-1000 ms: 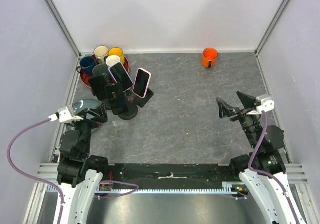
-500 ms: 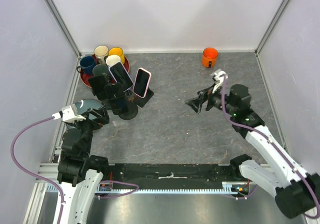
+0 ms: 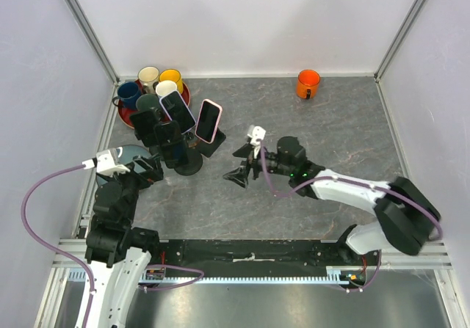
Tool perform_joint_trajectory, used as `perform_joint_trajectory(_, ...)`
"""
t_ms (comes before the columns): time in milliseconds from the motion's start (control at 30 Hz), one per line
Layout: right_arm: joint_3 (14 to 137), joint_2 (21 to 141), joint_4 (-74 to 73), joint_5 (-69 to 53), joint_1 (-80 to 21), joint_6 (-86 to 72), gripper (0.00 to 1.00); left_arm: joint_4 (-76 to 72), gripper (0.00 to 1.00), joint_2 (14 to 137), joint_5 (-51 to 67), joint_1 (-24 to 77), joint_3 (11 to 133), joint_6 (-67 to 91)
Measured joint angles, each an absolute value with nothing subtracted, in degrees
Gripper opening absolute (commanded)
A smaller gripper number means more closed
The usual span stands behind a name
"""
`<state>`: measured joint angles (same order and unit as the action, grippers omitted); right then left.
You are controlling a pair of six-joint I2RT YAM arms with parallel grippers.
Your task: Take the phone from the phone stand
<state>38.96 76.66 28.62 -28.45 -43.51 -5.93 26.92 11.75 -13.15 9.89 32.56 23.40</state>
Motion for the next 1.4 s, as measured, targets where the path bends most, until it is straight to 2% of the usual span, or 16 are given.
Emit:
perform_joint_trajectory(333, 48.3, 100.1, 51.1, -30.2, -47.0, -4.0, 0.85, 26.9, 1.0, 14.1, -13.2, 9.9, 32.6, 22.6)
perform_joint_trajectory(567, 56.4, 109.1, 56.2, -32.8, -48.0, -4.3, 0.87, 26.9, 1.0, 14.7, -13.2, 10.7, 32.6, 22.2)
perform_joint_trajectory(1000, 68.5, 111.1, 51.8, -36.1, -49.5, -10.6, 0.87, 26.9, 0.99, 14.6, -13.2, 10.9, 32.6, 22.0)
perform_joint_trajectory(1133, 67.8, 111.0, 51.5, -34.6, -49.5, -11.0, 0.89, 26.9, 1.0, 14.6, -13.2, 11.3, 32.6, 22.0)
perform_joint_trajectory(1267, 63.3, 109.0, 49.3, -32.2, -49.5, -11.0, 0.98, 26.5, 1.0, 15.5, -11.7, 11.4, 32.6, 22.1)
perform_joint_trajectory(1400, 57.3, 102.9, 44.1, -28.5, -49.6, -9.6, 0.98, 27.3, 1.0, 19.7, -10.8, 11.4, 35.0, 22.3)
